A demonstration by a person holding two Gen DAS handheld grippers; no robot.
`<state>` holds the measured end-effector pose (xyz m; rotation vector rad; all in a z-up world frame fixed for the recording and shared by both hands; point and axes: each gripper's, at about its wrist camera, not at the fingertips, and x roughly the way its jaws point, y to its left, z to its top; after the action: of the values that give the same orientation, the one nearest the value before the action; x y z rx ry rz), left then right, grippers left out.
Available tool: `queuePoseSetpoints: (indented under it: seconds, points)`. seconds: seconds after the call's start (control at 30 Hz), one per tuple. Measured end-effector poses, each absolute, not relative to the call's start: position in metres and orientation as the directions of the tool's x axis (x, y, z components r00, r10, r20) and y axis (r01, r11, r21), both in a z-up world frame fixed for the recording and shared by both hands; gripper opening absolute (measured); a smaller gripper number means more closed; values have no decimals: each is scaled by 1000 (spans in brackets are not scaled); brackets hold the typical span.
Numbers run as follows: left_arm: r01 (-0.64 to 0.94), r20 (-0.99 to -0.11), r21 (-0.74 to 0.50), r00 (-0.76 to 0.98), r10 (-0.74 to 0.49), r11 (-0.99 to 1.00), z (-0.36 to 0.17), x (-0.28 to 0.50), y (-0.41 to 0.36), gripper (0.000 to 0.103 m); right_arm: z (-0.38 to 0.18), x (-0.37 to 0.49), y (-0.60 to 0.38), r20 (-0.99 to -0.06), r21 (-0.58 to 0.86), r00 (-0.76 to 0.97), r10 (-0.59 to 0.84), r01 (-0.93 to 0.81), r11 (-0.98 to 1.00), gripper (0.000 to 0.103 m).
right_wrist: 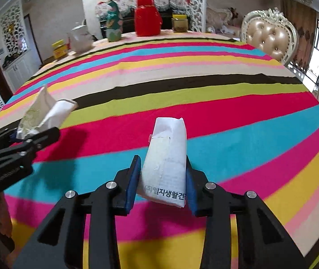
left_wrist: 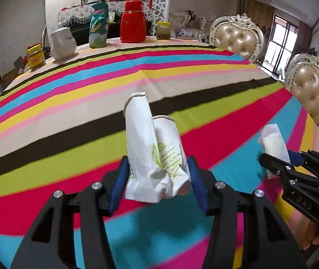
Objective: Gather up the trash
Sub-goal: 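Carry the paper bag and tissue pack to the wastebasket and release both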
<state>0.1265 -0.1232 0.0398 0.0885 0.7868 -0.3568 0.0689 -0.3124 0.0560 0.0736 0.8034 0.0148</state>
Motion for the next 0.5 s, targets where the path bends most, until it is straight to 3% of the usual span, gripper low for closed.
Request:
queuePoseSetpoints:
  seconds: [0.5]
  points:
    - [433,-619,-67,688,-378,899,60,-35,-122,52,82,-81,-318,-614,124,785,83,-8,992,36]
